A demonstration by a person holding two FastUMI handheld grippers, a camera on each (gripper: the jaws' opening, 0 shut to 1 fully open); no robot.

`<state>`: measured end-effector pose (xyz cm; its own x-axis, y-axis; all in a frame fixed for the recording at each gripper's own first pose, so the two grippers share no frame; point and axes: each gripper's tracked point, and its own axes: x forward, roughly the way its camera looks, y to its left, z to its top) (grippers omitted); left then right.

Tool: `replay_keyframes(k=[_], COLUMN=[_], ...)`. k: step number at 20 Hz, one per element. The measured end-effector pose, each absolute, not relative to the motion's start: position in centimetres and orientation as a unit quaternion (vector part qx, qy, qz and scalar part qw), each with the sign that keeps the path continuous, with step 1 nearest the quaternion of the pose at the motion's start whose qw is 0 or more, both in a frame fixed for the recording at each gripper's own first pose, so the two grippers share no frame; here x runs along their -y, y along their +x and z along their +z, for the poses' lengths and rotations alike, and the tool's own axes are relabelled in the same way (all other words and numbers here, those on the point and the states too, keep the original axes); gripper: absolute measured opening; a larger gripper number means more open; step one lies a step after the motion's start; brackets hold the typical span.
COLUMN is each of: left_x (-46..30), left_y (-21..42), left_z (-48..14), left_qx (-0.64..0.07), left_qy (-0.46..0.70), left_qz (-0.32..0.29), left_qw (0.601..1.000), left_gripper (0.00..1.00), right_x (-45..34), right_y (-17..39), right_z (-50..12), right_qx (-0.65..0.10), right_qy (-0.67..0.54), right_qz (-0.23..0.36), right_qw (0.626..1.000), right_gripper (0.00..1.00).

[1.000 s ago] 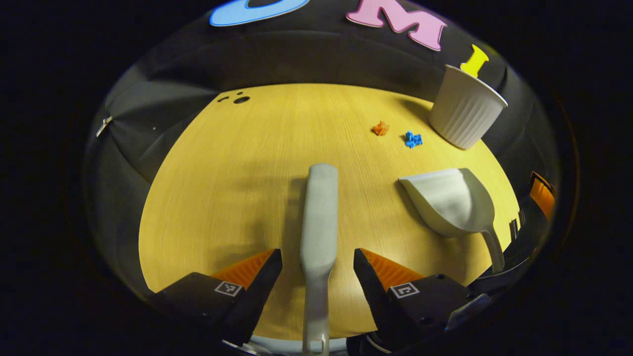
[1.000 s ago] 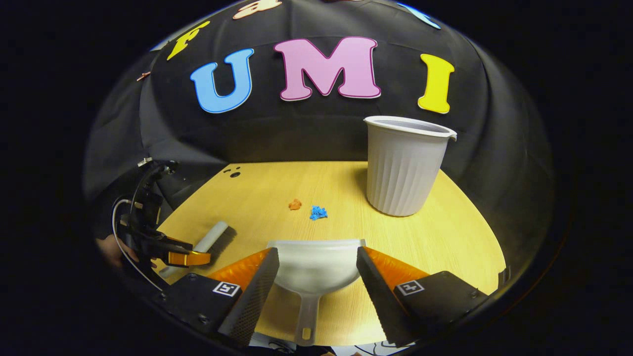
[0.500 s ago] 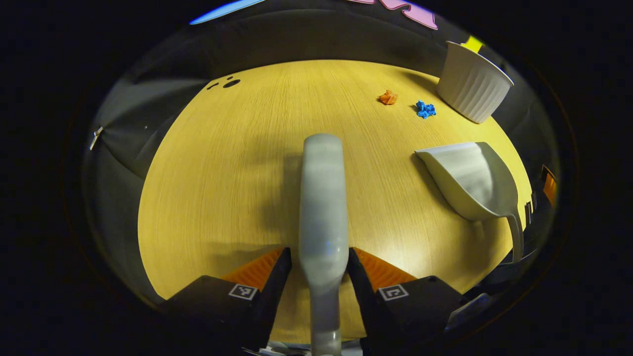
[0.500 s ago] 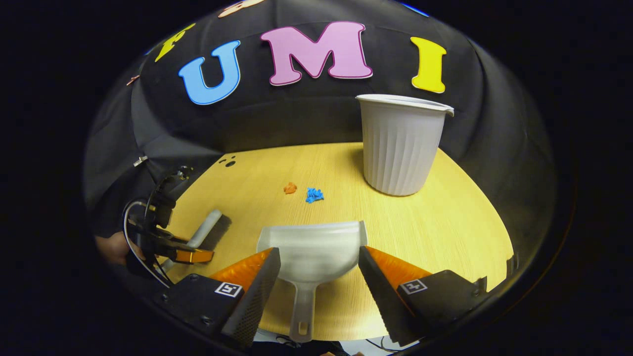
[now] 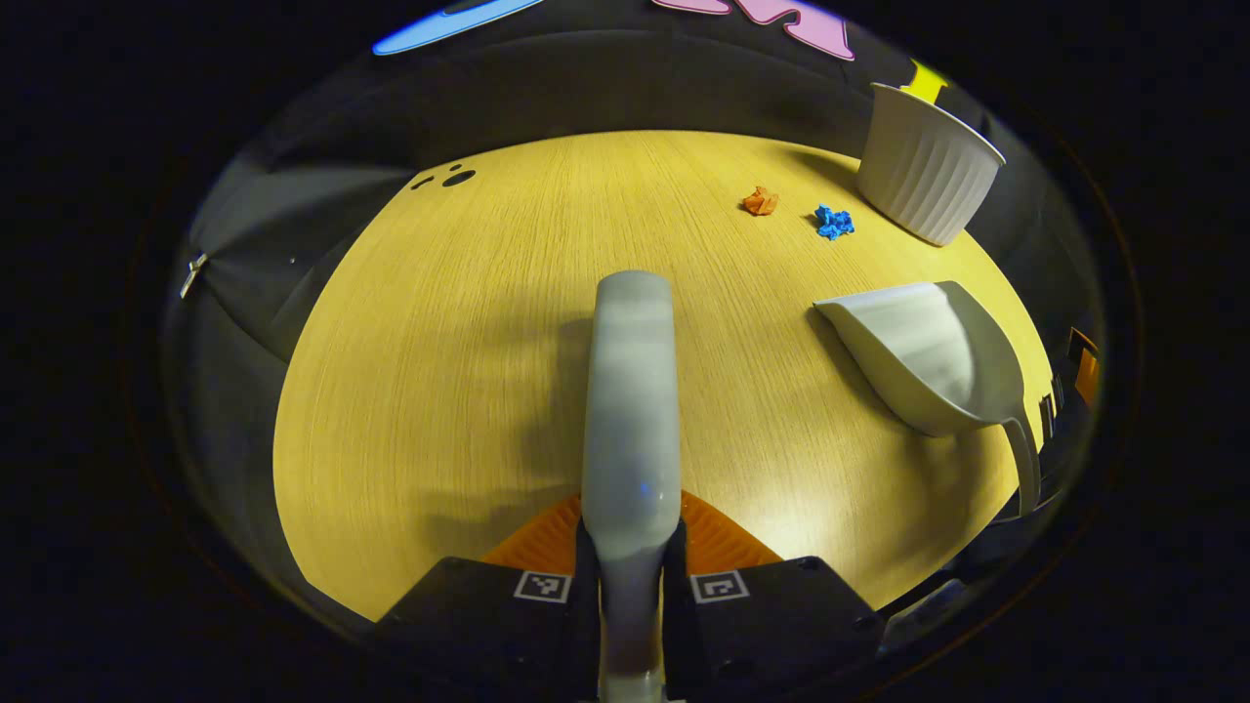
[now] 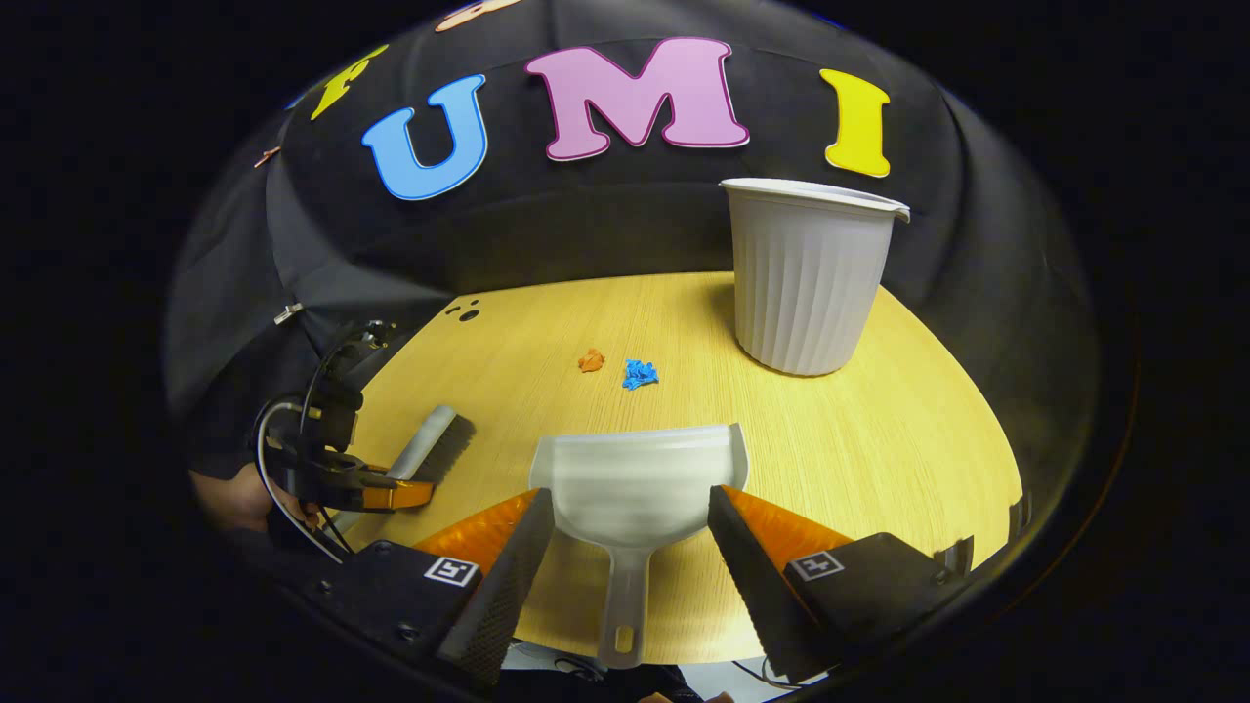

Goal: Pick up the small broom and dustpan from the desktop, sweep the trash into the dustpan with the broom, and then empty the trash into the garbage bin.

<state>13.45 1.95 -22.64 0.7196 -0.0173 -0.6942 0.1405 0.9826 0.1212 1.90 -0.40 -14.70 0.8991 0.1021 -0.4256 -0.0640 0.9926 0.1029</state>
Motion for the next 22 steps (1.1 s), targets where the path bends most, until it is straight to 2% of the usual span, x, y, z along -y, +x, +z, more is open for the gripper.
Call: replay_keyframes(k=[3,9,12,22], left_x=[-2.2,-4.0,-5.2,-7.5], left_y=[13.0,11.1,9.6,6.1], left_z=[-22.5,-18.8,-17.3,-16.0], left_qx=[-0.361,-0.317,-0.295,-0.29], left_qy=[0.066,0.062,0.066,0.045], left_qz=[-0.04,-0.038,-0.03,0.001], left_qw=[0.929,0.946,0.953,0.956], left_gripper=[0.25,0.22,0.24,0.24], right_x=[0.6,-0.1,-0.8,0.8], right_y=[1.2,0.0,-0.4,1.4], right_z=[-15.1,-16.5,-17.8,-26.3], right_qx=[-0.23,-0.267,-0.289,-0.387], right_qy=[0.047,0.071,0.071,0.025], right_qz=[0.035,0.029,0.029,-0.028], right_qw=[0.971,0.961,0.954,0.921], right_gripper=[0.99,0.99,0.99,0.99])
